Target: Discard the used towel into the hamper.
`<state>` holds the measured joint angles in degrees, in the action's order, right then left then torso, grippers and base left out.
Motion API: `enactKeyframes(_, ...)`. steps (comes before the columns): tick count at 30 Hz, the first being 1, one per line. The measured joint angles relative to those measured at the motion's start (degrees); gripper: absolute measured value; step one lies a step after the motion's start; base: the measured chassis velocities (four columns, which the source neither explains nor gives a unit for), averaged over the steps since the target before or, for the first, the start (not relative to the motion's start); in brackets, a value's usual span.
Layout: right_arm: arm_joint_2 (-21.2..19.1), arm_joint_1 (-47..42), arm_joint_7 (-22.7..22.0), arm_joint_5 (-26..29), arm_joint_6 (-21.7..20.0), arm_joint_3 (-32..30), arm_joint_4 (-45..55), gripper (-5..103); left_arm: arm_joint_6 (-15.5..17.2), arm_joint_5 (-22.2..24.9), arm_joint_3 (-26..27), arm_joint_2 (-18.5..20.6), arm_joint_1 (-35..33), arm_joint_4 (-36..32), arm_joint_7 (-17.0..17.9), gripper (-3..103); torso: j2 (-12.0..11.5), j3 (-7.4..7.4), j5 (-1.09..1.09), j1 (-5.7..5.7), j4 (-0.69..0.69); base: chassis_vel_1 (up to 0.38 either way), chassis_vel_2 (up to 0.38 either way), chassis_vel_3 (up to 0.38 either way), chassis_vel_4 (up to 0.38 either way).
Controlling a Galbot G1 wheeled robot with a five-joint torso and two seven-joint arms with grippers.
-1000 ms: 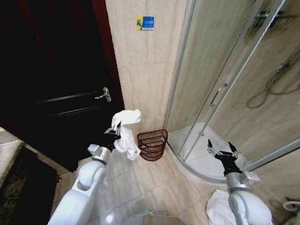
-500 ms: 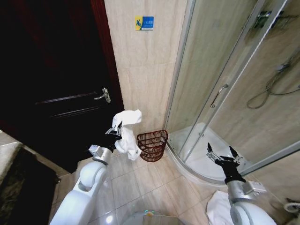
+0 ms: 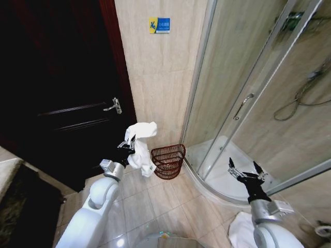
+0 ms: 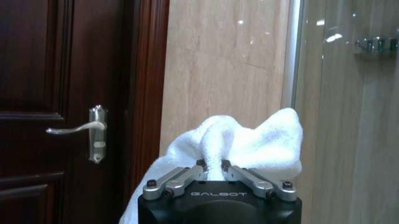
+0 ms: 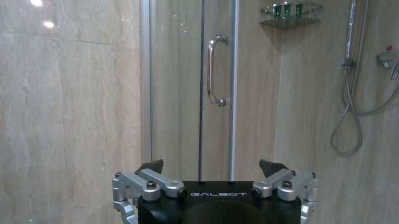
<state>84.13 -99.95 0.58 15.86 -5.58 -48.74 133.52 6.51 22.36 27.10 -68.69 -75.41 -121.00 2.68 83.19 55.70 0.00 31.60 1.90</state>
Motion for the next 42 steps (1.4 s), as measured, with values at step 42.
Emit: enactKeyframes(42,0.2,2.0,0.1,-1.0,-0.5,0.6,-1.7,100,-0.5,-1.3,-1.3,1.1,2.1,3.2,-1.5,4,0.0,0.0,0.0,0.0,-0.01,-0.028,0.009,0.008,-0.022)
